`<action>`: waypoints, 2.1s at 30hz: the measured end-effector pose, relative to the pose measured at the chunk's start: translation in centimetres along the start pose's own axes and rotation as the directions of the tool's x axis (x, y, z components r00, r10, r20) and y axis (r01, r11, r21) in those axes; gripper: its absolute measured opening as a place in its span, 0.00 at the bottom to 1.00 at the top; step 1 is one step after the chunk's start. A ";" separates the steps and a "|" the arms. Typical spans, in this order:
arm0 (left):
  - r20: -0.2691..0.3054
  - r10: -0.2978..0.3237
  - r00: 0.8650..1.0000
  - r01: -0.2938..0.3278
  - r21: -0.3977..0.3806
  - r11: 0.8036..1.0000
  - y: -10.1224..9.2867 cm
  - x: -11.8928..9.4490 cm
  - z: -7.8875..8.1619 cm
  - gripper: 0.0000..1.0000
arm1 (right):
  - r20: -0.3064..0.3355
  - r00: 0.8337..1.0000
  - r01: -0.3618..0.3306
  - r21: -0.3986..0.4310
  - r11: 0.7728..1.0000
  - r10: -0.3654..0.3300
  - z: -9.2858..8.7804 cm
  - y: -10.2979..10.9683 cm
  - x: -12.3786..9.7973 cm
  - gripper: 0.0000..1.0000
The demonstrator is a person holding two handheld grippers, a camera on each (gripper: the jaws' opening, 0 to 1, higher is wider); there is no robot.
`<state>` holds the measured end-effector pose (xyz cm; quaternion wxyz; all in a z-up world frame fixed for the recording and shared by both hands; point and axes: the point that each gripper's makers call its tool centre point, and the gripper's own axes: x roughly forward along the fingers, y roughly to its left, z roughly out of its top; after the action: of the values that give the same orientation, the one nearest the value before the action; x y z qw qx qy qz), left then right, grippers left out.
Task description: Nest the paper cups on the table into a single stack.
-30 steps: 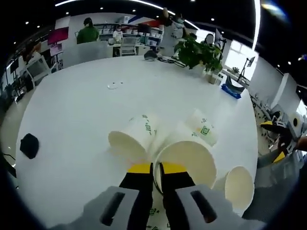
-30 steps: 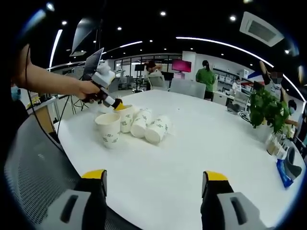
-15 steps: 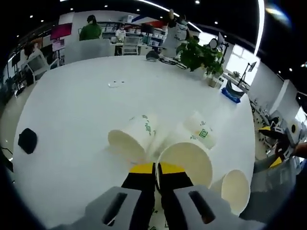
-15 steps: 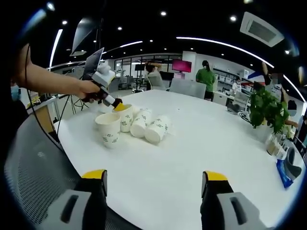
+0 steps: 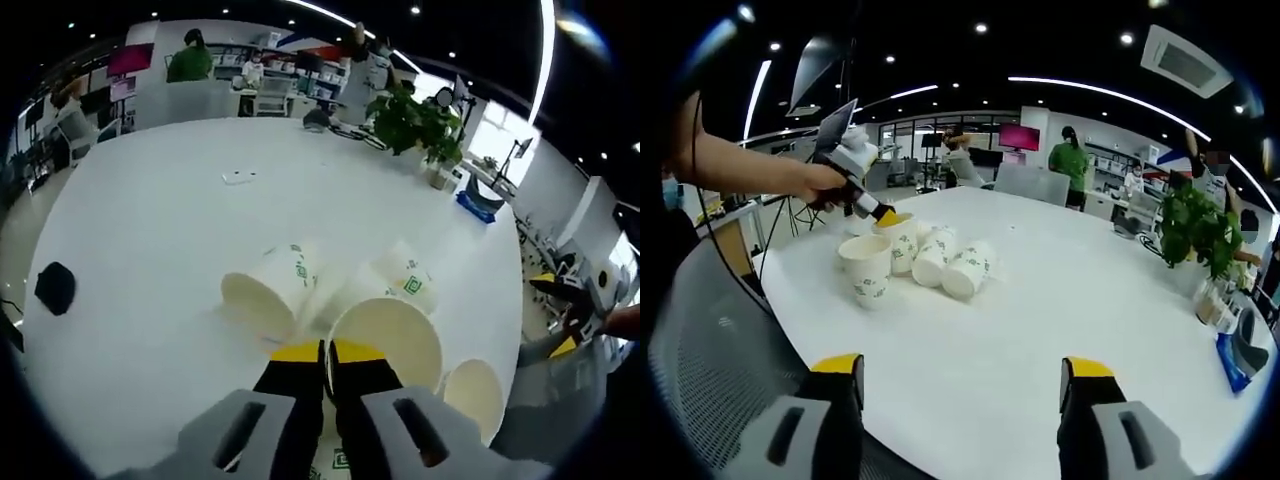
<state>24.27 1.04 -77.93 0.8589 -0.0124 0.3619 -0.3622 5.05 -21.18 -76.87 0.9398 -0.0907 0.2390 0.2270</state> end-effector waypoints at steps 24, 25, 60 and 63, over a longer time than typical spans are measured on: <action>0.025 -0.087 0.996 0.086 0.022 0.996 -3.1 -4.6 4.2 0.00 | -0.003 1.000 -0.013 0.000 1.000 0.013 0.0 0.1 0.1 0.81; 0.023 -0.092 0.996 0.091 0.025 0.996 -3.3 -4.8 4.3 0.00 | -0.002 1.000 -0.013 0.001 1.000 0.013 0.0 0.1 0.1 0.81; -0.135 -0.176 0.975 0.198 0.169 0.966 -8.4 -5.8 0.8 0.00 | 0.012 1.000 -0.012 0.014 1.000 0.012 0.2 0.0 0.0 0.81; -0.148 -0.171 0.974 0.197 0.184 0.963 -8.4 -5.3 0.3 0.00 | 0.011 1.000 -0.013 0.014 1.000 0.013 0.2 0.0 0.0 0.81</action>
<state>16.76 -1.83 -72.10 0.7930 0.0629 0.3769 -0.4745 5.10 -21.11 -76.70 0.9402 -0.0813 0.2359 0.2319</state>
